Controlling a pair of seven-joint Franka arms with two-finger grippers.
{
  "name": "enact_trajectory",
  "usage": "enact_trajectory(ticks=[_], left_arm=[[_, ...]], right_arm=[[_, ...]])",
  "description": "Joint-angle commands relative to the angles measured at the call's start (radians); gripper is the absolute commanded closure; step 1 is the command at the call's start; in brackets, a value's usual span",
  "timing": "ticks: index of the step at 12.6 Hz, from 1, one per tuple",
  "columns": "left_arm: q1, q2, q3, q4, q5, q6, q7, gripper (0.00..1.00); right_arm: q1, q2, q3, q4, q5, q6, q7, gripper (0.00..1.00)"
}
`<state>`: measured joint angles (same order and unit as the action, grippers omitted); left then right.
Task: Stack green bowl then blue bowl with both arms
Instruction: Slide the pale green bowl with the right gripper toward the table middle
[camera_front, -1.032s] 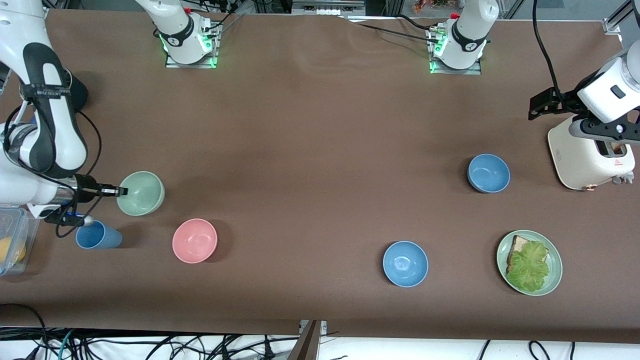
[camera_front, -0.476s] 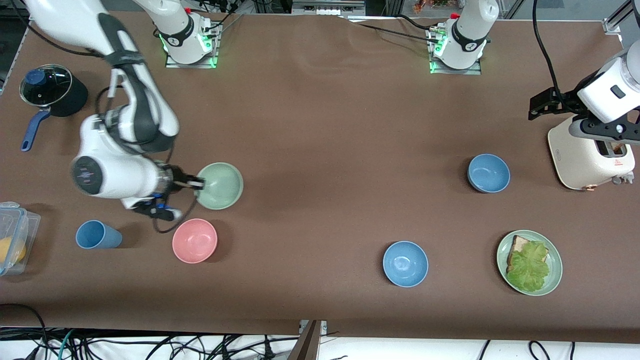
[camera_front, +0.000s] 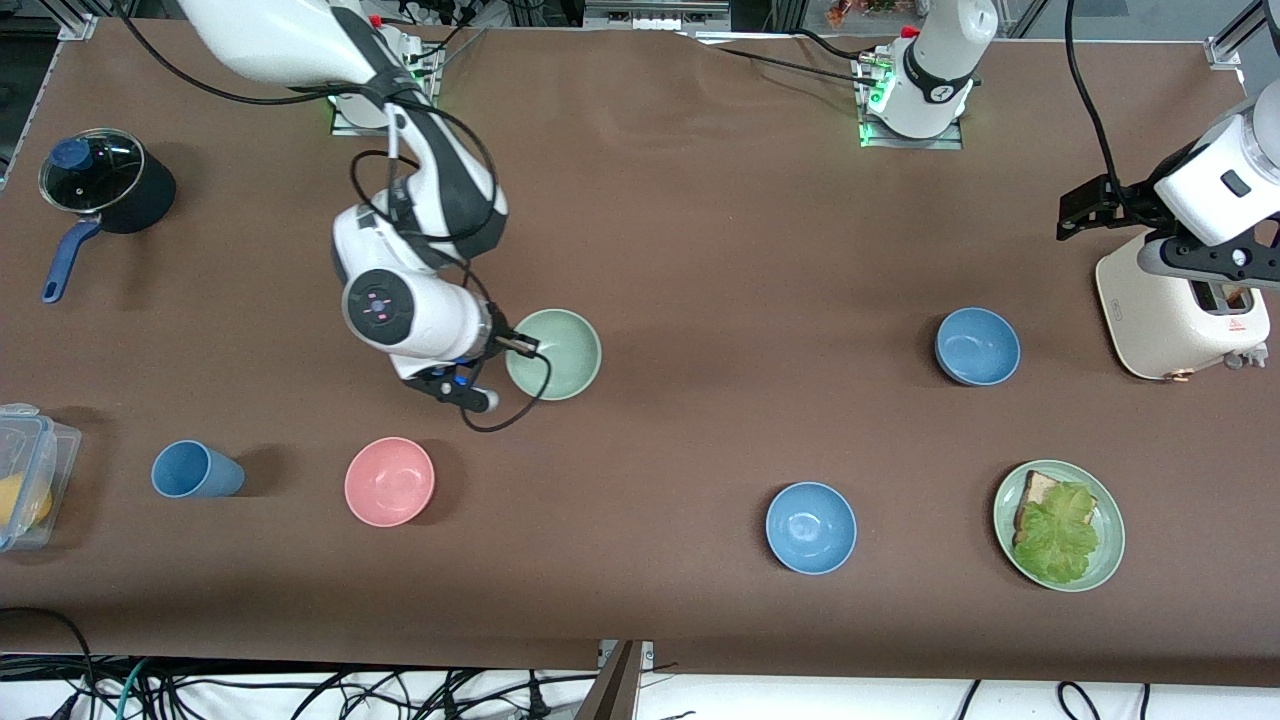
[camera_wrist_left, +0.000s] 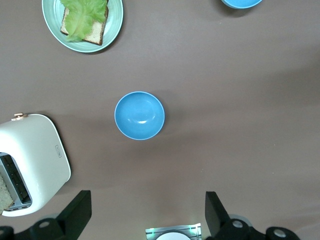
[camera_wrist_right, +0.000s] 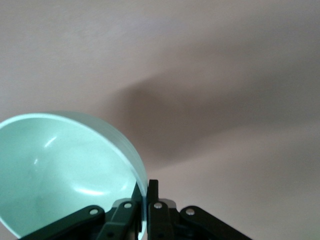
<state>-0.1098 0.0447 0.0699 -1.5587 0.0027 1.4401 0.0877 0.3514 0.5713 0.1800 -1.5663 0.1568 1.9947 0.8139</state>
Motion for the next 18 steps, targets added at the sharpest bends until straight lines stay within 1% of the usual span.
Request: enact_trajectory(ticks=[1, 4, 8, 10, 14, 16, 18], left_arm=[[0.001, 0.001, -0.002, 0.023, -0.003, -0.021, 0.004, 0.0], [-0.001, 0.001, -0.004, 0.025, -0.004, -0.021, 0.0, 0.0], [-0.007, 0.003, -0.004, 0.025, -0.003, -0.021, 0.0, 0.0], [-0.008, 0.003, -0.004, 0.028, -0.003, -0.021, -0.003, 0.0], [-0.004, 0.006, 0.002, 0.028, 0.0, -0.009, 0.004, 0.0], [-0.001, 0.014, 0.002, 0.028, 0.0, 0.011, 0.004, 0.0], [-0.001, 0.015, 0.001, 0.028, -0.001, 0.022, 0.006, 0.0]], right_arm=[[0.085, 0.067, -0.01, 0.057, 0.009, 0.064, 0.147, 1.0], [0.15, 0.102, -0.01, 0.057, 0.012, 0.15, 0.231, 1.0], [0.195, 0.11, -0.01, 0.057, 0.079, 0.151, 0.238, 1.0], [0.218, 0.126, -0.01, 0.057, 0.079, 0.154, 0.261, 1.0], [0.256, 0.159, -0.008, 0.057, 0.083, 0.234, 0.272, 1.0], [0.267, 0.173, -0.01, 0.057, 0.131, 0.257, 0.272, 1.0], [0.271, 0.18, -0.01, 0.057, 0.136, 0.259, 0.272, 1.0]])
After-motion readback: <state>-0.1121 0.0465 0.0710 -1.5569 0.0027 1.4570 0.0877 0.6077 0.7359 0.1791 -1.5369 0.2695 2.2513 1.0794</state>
